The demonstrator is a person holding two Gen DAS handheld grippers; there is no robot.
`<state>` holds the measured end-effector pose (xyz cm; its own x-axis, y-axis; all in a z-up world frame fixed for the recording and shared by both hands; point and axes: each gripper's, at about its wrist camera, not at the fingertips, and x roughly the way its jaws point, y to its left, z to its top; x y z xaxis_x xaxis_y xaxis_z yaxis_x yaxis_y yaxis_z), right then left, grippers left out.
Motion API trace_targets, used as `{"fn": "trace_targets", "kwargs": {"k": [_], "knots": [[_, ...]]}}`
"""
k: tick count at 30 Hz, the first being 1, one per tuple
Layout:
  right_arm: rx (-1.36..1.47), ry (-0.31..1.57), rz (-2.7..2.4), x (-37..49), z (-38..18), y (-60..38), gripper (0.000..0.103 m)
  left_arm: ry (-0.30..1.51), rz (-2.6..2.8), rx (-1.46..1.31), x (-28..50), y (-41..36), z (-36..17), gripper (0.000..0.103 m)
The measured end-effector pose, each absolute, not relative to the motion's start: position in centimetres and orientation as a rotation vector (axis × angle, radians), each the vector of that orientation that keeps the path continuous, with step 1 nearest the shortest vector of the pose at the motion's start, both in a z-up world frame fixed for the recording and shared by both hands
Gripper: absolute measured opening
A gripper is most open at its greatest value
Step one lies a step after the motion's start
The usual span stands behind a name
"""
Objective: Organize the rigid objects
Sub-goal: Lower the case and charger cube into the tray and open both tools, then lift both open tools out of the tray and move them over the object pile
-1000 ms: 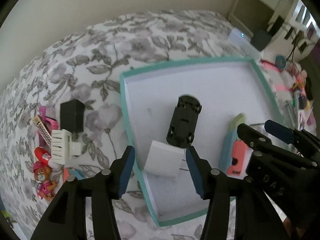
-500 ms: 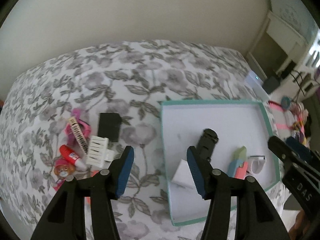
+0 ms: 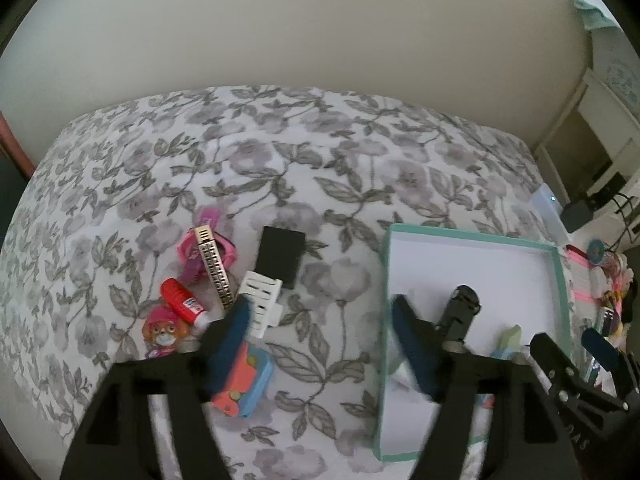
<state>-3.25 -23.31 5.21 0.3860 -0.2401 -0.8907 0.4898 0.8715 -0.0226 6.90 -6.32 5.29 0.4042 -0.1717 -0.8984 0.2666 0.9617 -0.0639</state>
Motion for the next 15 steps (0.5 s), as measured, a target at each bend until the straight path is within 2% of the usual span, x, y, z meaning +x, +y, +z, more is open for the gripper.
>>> {"fn": "trace_targets", "kwargs": {"k": [8,10,12,15], "knots": [[0.233,1.102,-0.452,-2.8,4.4,-22.6,0.091,1.106,-0.233,0.082,7.4,-5.1,5.2,0.088],[0.238,1.107,-0.447,-2.8,4.2,-22.6,0.092,1.103,-0.228,0.08,7.5,-4.9,5.2,0.091],[0.237,1.114,-0.446,-2.7,4.0,-22.6,0.102,1.095,-0.22,0.078,7.5,-4.7,5.3,0.091],[0.226,1.115,-0.442,-2.6,3.9,-22.3,0.103,1.083,-0.206,0.081,7.6,-4.3,5.4,0.094]]}}
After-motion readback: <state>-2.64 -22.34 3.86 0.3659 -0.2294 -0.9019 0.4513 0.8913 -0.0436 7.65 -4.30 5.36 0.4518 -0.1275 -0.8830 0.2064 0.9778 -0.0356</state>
